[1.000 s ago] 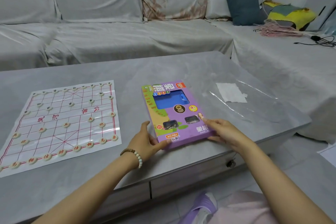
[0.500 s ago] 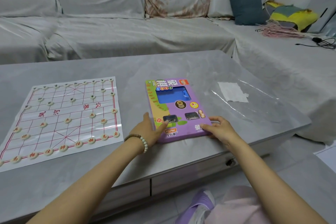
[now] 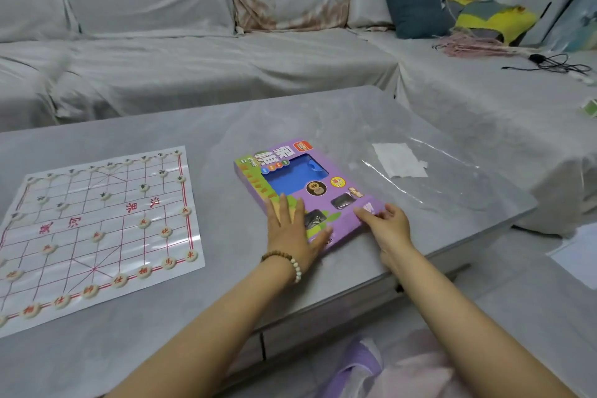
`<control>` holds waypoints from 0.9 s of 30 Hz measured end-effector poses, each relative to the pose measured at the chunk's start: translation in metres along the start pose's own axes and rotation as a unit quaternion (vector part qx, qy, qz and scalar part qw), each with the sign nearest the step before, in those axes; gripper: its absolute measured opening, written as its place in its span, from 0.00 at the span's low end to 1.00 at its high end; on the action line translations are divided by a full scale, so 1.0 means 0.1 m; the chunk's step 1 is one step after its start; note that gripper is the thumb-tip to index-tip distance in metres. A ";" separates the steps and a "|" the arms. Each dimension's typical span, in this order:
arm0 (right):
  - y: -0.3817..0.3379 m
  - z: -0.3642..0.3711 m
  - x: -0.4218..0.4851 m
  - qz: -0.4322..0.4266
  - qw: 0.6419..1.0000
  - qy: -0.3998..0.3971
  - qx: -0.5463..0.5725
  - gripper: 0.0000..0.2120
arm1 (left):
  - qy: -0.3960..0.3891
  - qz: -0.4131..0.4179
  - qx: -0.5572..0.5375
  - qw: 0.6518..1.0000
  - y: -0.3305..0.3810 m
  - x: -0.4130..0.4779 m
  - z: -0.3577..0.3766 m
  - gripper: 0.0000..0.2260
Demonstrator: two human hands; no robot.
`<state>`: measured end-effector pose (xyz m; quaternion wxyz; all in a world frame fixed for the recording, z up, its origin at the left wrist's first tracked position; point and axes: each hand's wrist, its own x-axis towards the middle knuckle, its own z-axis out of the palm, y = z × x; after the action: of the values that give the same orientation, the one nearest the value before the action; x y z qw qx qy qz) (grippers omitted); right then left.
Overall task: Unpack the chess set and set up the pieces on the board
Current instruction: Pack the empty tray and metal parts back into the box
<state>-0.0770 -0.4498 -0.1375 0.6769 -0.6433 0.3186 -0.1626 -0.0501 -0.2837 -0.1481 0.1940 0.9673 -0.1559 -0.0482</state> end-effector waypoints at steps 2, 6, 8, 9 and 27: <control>0.02 0.03 -0.02 0.028 0.997 -0.011 0.071 0.21 | -0.010 0.013 0.007 1.000 0.22 -0.08 0.10 0.56; 0.00 0.03 -0.03 0.039 0.997 -0.003 0.063 0.19 | -0.023 0.052 0.047 0.997 0.42 -0.17 0.01 0.51; -0.03 0.01 0.01 0.030 0.998 0.018 0.054 0.24 | 0.036 0.047 0.026 0.998 0.30 0.06 -0.12 0.38; -0.03 0.00 0.02 0.028 0.998 0.022 0.049 0.25 | 0.052 0.027 0.020 0.998 0.18 0.23 -0.18 0.32; -0.08 -0.02 0.18 0.079 0.992 -0.055 0.078 0.09 | 0.024 -0.200 -0.216 0.955 -0.63 0.53 -0.58 0.23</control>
<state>-0.0631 -0.4634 -0.1341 0.7523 -0.5692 0.3173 -0.0969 0.0267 -0.2245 -0.1207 0.3883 0.9147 0.0593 -0.0953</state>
